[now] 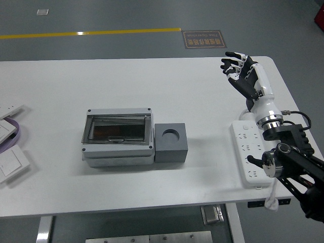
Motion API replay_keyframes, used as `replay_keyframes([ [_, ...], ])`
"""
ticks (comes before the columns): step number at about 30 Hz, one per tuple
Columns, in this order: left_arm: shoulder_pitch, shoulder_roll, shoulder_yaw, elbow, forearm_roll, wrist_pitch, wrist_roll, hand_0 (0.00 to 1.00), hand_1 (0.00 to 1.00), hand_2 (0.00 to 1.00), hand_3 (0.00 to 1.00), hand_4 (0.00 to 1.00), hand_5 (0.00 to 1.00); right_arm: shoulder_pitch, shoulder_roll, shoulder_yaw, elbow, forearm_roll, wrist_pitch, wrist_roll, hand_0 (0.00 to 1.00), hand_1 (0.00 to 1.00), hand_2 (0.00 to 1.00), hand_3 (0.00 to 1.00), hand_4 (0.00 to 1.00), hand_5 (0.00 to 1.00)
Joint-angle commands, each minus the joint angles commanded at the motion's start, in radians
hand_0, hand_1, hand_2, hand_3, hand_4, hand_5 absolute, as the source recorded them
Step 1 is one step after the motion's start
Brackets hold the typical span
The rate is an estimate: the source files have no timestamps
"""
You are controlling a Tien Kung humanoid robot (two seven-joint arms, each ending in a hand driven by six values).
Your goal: Pick up the cylinder from the cube,place it in the box,flap close box
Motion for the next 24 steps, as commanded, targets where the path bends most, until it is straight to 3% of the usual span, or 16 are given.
replay_keyframes([
  [5,0.001,0.009,0.029,0.015,-0.071,-0.001,-0.005,0.575,0.566,0.555,0.616,0.669,0.252,0.008,0.007,-0.005,-0.012,0.052,-0.041,0.075,0.717,0.661,0.672,0.691,0.613,0.201],
  [11,-0.013,0.013,0.13,0.026,-0.174,-0.002,-0.003,0.574,0.566,0.556,0.618,0.67,0.252,0.008,0.021,0.005,-0.011,0.056,-0.053,0.096,0.721,0.655,0.671,0.677,0.619,0.205],
  [17,-0.023,0.009,0.147,0.031,-0.208,-0.004,-0.008,0.579,0.567,0.556,0.616,0.671,0.251,0.001,0.024,0.025,-0.026,0.117,-0.04,0.131,0.715,0.653,0.677,0.68,0.635,0.221],
  [24,-0.02,0.011,0.158,0.036,-0.246,0.0,-0.015,0.58,0.569,0.557,0.593,0.671,0.249,0.008,0.04,0.044,-0.024,0.051,-0.053,0.094,0.72,0.662,0.702,0.694,0.665,0.22],
])
